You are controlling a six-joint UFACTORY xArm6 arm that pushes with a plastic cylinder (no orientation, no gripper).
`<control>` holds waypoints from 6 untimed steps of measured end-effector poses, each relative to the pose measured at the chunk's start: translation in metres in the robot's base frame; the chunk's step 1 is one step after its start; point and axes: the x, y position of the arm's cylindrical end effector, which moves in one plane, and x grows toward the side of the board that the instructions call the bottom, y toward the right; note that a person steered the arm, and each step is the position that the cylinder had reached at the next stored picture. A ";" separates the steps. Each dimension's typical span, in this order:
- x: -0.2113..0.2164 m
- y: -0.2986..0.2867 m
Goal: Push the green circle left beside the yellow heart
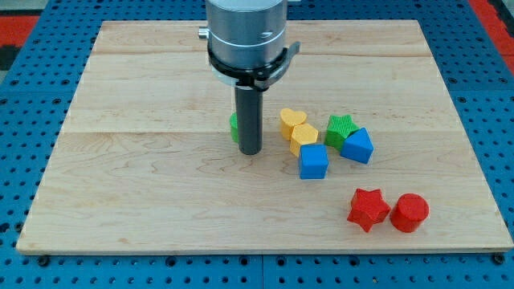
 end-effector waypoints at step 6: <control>-0.066 0.014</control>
